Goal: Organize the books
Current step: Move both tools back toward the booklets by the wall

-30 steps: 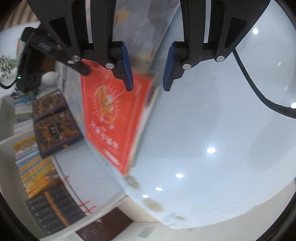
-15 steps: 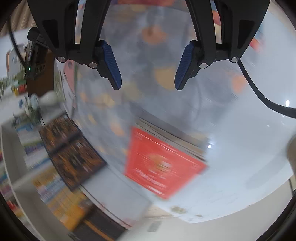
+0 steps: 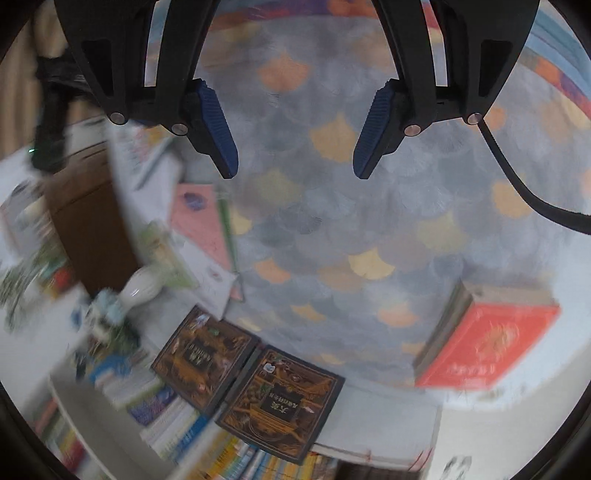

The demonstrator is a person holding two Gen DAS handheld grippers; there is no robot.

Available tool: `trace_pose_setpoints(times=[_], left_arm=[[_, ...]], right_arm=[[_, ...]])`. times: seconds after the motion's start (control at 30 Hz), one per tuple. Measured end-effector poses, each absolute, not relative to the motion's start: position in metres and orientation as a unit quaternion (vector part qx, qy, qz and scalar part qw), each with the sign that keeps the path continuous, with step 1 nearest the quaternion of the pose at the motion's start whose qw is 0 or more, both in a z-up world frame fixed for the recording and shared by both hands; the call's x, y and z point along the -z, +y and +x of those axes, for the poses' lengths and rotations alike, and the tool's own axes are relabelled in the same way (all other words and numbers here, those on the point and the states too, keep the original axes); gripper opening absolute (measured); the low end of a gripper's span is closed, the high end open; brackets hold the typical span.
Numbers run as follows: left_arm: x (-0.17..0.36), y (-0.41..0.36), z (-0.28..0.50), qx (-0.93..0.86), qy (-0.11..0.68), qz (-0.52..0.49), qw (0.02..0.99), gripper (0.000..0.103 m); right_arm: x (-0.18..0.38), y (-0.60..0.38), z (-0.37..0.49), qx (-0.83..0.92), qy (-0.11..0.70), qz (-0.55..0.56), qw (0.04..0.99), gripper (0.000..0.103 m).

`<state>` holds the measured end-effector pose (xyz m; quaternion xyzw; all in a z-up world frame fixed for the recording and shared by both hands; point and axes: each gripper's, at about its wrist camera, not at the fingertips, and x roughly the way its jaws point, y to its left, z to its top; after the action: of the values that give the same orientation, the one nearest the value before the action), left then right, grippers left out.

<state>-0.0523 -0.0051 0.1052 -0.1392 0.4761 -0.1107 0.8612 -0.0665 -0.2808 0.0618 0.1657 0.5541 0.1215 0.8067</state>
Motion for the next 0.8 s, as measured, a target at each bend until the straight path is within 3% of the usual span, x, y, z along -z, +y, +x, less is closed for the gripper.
trace_pose_setpoints(times=[0.1,0.53,0.57,0.6,0.67,0.8], left_arm=[[-0.103,-0.001,-0.055,0.051,0.460,-0.080,0.883,0.063],[-0.023,0.043,-0.033,-0.031,0.469,-0.108,0.876,0.063],[-0.014,0.045,-0.031,-0.029,0.476,-0.115,0.872,0.063],[-0.013,0.045,-0.034,-0.027,0.462,-0.113,0.879,0.068],[-0.011,0.041,-0.036,-0.022,0.453,-0.097,0.886,0.079],[-0.001,0.014,-0.035,-0.006,0.451,-0.009,0.892,0.102]], right_arm=[[-0.061,-0.259,-0.061,-0.130,0.544,0.105,0.822,0.071],[0.002,-0.173,-0.008,-0.067,0.494,-0.054,0.865,0.073],[0.005,-0.174,-0.006,-0.065,0.497,-0.054,0.864,0.077],[0.007,-0.177,-0.005,-0.063,0.497,-0.042,0.865,0.081],[0.011,-0.184,-0.003,-0.053,0.503,-0.021,0.863,0.103],[0.016,-0.184,-0.007,-0.040,0.493,-0.022,0.869,0.103]])
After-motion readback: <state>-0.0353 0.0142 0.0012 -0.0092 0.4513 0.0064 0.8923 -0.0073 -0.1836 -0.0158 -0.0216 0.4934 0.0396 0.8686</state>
